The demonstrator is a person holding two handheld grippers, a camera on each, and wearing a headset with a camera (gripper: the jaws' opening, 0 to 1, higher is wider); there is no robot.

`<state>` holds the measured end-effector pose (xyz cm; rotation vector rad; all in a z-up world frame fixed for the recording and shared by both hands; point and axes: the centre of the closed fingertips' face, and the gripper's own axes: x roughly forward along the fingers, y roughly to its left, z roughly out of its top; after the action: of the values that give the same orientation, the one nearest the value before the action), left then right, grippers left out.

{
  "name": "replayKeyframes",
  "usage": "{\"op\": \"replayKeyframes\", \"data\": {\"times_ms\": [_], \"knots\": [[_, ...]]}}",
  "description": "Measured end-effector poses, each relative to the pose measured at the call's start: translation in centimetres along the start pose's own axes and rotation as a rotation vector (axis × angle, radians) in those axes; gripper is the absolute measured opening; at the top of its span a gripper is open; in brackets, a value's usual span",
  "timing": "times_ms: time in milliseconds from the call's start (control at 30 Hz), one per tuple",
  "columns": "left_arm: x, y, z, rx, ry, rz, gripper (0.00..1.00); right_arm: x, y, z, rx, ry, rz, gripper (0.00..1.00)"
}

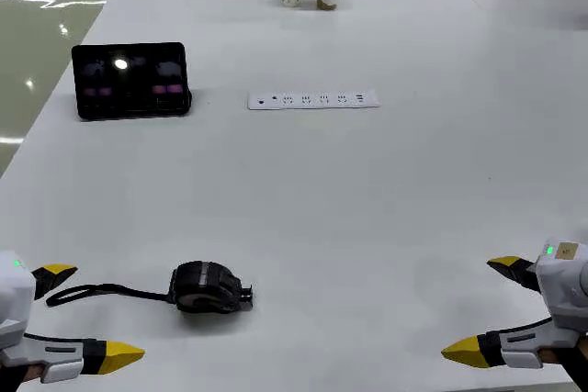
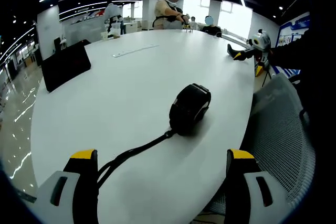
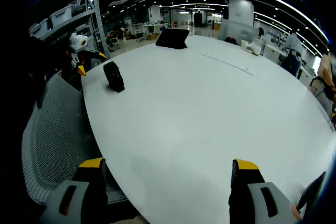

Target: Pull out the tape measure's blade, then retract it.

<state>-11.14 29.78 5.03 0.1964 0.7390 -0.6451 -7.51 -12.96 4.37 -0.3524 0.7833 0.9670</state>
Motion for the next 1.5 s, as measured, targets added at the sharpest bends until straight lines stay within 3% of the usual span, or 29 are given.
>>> {"op": "replayKeyframes", "data": {"times_ms": [267,567,1200,1500], "knots": [[0.3,-0.7,-0.5,0.022,0.031,-0.025,0.99,0.7,-0.3,0.1,-0.007,-0.005,0.004,0.99],[0.7,-1.2,-0.7,0.057,0.066,-0.055,0.99,1.9,0.4,0.8,-0.072,-0.015,0.034,0.99],[1.8,-0.9,0.6,0.171,0.09,-0.084,0.99,3.0,0.7,2.4,-0.117,-0.047,0.05,0.99],[2.6,-0.8,2.0,0.231,0.089,-0.111,0.99,4.0,1.3,3.8,-0.153,-0.057,0.074,0.99]]}}
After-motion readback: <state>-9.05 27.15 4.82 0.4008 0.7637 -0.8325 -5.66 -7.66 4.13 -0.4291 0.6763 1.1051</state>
